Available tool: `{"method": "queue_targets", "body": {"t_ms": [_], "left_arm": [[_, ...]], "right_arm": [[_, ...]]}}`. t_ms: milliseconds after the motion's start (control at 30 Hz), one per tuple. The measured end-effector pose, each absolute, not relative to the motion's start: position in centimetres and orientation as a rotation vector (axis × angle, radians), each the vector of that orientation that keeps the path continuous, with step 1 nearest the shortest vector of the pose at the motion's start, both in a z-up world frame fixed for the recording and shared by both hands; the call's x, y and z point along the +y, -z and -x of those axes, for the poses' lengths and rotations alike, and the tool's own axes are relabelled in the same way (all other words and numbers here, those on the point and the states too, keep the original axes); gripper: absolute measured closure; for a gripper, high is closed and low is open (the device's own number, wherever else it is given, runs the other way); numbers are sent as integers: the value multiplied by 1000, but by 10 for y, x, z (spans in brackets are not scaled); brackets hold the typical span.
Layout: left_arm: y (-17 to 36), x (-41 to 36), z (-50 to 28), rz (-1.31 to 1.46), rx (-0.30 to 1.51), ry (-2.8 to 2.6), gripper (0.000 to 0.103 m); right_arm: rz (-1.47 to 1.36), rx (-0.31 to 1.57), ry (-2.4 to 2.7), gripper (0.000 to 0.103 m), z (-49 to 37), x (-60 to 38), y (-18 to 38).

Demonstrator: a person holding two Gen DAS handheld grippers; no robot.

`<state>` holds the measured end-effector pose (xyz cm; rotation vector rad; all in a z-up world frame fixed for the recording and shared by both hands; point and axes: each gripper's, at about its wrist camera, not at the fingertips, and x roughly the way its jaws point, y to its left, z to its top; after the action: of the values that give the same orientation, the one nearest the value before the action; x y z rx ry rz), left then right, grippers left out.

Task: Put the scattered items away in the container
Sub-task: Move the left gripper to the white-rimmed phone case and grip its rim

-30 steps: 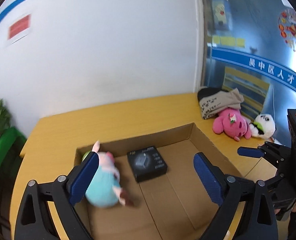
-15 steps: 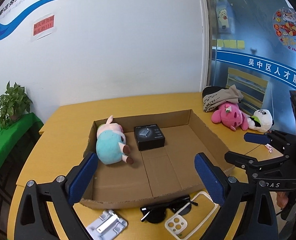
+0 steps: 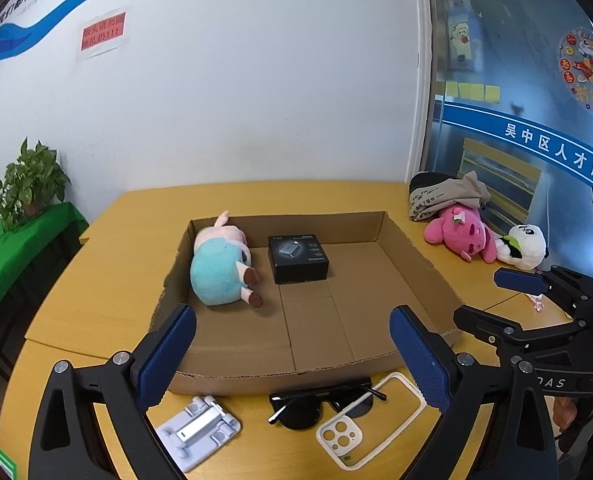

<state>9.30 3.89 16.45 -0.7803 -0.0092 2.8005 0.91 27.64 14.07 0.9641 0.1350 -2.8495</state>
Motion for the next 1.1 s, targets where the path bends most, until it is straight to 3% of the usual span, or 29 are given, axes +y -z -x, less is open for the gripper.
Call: {"method": "queue_targets", "body": {"t_ms": [1100], "left_arm": [[-143,59,-87,865,-35,-2761,4]], "right_arm": [[-1025,77,2805,24,-8,293,-116]]}}
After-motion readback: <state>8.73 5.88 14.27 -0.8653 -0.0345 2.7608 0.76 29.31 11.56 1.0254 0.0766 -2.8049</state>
